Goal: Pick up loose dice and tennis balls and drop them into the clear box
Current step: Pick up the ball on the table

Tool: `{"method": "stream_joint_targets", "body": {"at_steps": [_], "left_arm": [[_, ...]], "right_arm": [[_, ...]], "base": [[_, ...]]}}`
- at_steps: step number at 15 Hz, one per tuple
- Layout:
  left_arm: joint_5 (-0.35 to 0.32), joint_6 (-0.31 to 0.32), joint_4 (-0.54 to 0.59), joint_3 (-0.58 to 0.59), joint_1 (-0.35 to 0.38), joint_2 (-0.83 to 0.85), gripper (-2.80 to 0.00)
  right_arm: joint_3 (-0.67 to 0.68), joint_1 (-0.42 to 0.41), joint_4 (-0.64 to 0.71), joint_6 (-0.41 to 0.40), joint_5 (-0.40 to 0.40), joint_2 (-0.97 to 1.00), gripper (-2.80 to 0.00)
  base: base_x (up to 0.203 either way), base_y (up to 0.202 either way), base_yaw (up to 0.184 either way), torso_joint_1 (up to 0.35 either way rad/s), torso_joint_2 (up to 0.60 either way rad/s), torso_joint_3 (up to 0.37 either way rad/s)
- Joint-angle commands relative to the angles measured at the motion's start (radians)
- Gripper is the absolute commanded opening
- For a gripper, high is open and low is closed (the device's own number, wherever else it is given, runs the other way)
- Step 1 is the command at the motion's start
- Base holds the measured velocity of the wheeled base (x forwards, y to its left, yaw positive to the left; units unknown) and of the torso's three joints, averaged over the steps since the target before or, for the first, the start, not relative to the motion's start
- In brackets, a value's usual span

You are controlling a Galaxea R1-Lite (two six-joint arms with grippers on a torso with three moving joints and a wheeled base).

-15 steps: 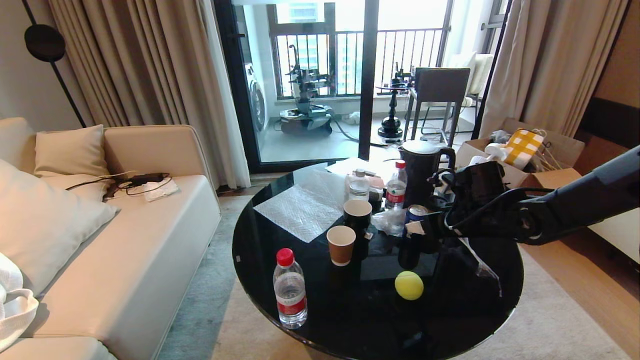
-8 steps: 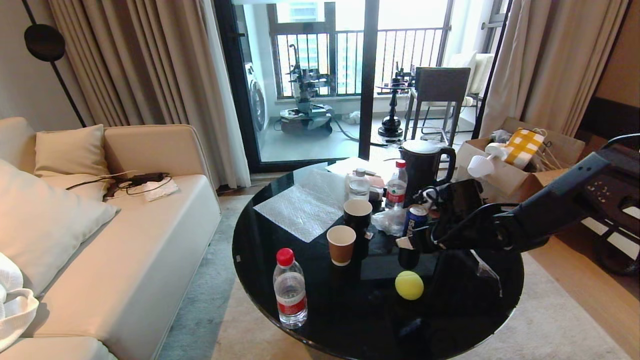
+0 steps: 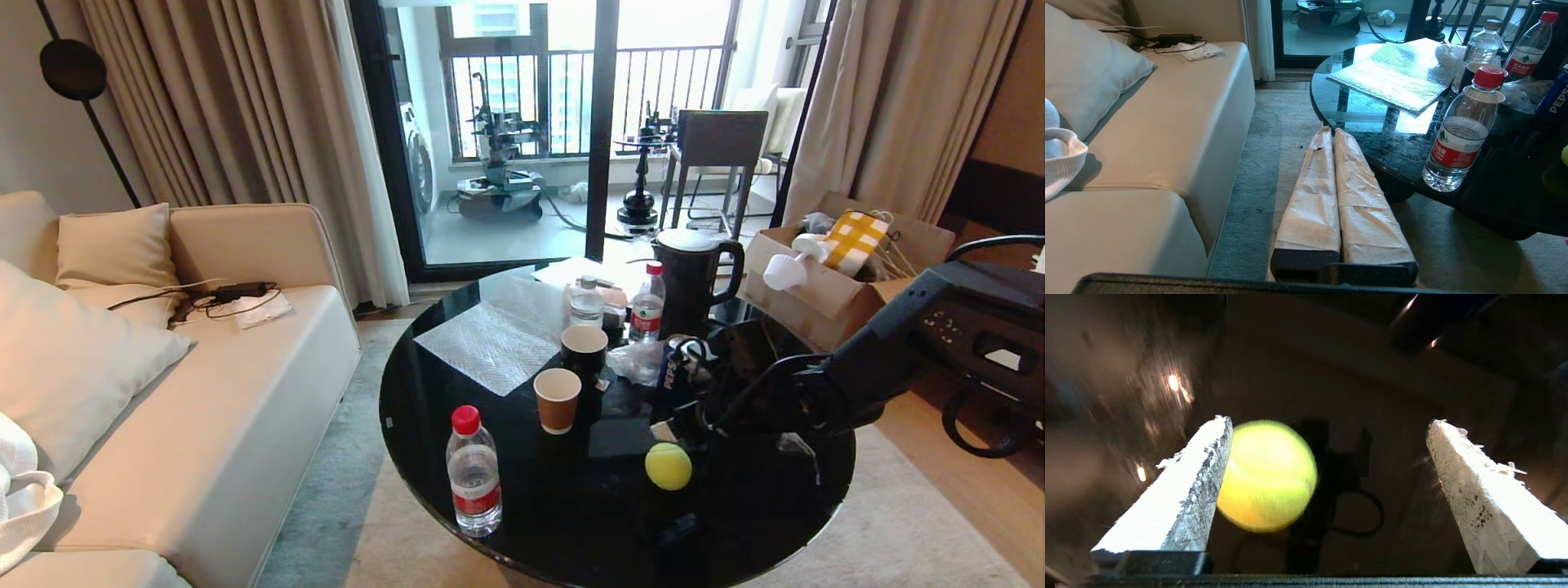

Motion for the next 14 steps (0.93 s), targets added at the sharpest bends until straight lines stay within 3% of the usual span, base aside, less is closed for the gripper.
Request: {"method": "stream_joint_targets", "body": {"at_steps": [1,10,12,14], "left_arm": [[0.0,0.0,0.0,0.0,0.0,0.0,-2.8],[0.0,0.0,0.0,0.0,0.0,-0.002,-2.8],[0.0,0.0,0.0,0.0,0.0,0.0,-2.8],[0.0,0.0,0.0,0.0,0.0,0.0,-2.8]], "right_arm": [[0.013,0.001,-0.001,-0.009,0.0,0.006,0.0],[0.032,0.006,-0.017,-0.034,0.033,-0.011,0.0],[0.032,0.013,-0.008,-0.039,0.111,-0.009,0.0],[0.03,0.02,-0.017,-0.037,0.113,0.013,0.0]], "base": [[0.0,0.0,0.0,0.0,0.0,0.0],[0.0,0.0,0.0,0.0,0.0,0.0],[0.0,0.0,0.0,0.0,0.0,0.0],[0.0,0.0,0.0,0.0,0.0,0.0]]}}
